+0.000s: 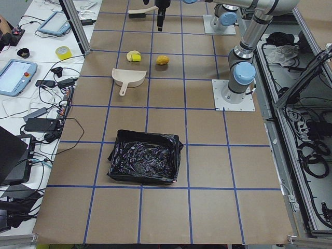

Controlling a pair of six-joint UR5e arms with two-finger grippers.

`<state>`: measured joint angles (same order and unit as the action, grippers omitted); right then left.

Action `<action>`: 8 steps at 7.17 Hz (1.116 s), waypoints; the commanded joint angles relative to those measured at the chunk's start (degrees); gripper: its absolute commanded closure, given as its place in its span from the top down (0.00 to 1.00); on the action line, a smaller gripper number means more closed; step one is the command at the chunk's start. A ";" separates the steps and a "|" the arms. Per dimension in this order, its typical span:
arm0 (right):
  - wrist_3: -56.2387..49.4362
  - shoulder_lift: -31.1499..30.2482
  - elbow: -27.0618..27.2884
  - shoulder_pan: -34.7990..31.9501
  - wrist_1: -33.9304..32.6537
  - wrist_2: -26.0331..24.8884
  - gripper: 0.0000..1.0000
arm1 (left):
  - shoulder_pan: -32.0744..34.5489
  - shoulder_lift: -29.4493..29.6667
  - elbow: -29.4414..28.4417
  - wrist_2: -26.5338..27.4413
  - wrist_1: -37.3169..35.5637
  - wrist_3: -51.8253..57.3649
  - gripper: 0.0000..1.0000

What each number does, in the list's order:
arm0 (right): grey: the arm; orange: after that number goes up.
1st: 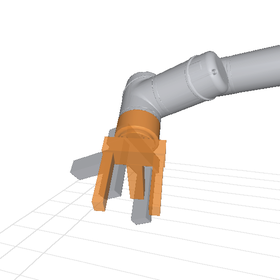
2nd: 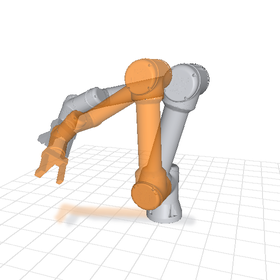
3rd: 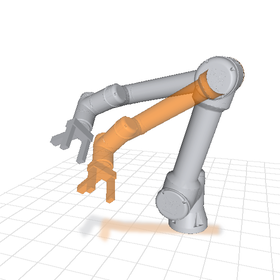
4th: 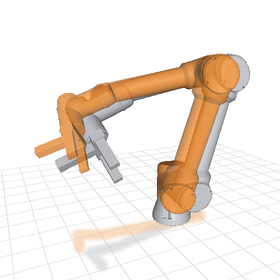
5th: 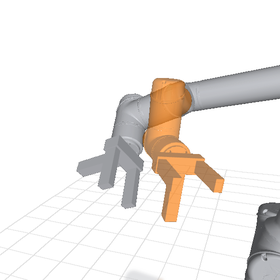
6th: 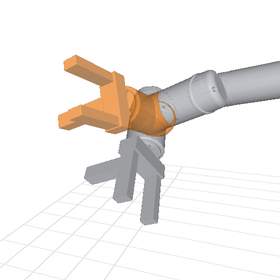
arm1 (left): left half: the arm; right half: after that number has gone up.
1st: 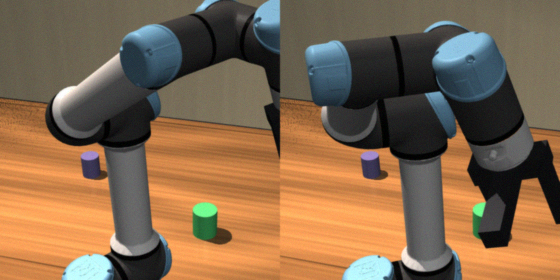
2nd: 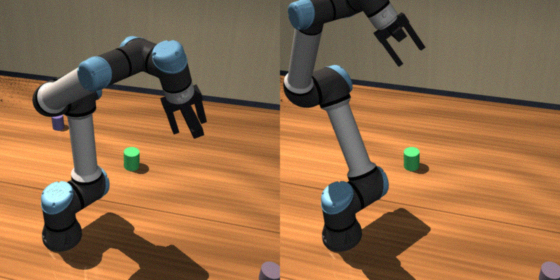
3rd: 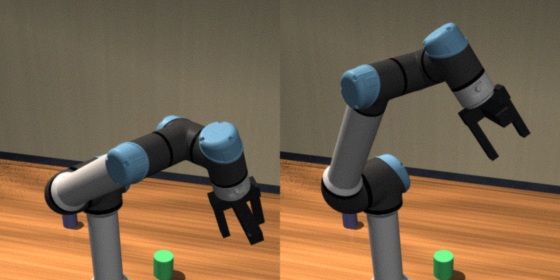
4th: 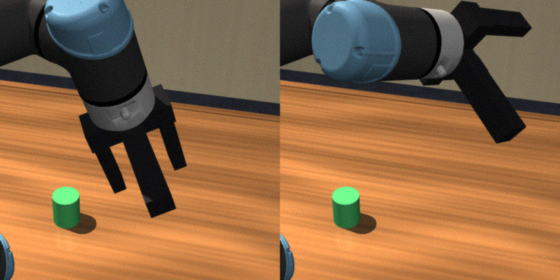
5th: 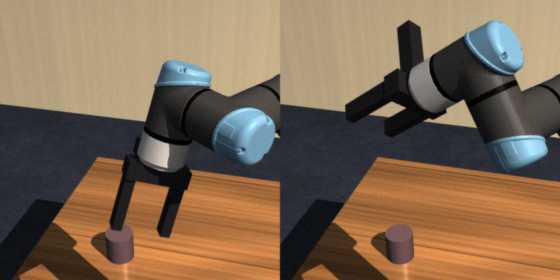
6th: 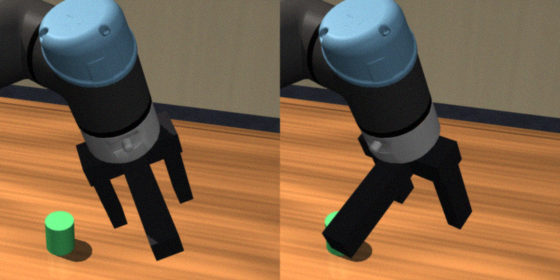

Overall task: Sweep and dump trash into bin
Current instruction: 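Hold the white dustpan with the left gripper while the right gripper approaches the brush handle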

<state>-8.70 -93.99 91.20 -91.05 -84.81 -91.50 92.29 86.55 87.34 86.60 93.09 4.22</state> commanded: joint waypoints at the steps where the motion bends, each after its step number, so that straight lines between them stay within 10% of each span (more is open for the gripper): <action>1: 0.00 0.21 0.38 -0.09 -0.01 0.27 1.00 | -0.01 0.02 0.02 -0.03 -0.01 0.00 1.00; 8: -21.96 9.59 5.91 16.86 -13.52 0.10 1.00 | -2.89 1.59 0.71 -0.20 -2.37 9.33 1.00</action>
<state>-28.69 -86.74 95.89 -76.41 -95.45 -91.43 90.93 87.38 87.53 86.49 92.35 7.65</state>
